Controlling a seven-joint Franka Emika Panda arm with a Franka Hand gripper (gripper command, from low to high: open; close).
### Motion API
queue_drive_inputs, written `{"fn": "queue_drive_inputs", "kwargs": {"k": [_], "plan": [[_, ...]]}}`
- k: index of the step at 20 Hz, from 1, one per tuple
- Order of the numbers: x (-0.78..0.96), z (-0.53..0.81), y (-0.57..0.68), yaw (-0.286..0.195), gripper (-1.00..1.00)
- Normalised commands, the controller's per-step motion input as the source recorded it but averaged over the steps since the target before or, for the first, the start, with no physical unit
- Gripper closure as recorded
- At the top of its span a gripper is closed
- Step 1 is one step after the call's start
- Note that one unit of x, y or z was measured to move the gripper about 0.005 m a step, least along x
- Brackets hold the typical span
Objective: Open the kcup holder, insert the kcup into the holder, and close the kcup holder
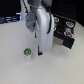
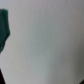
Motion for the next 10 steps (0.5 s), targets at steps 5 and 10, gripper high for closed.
{"fn": "queue_drive_inputs", "kwargs": {"k": [5, 10], "plan": [[-0.23, -0.29, -0.42, -0.308, -1.00], [-0.26, -0.41, -0.41, -0.311, -1.00]]}}
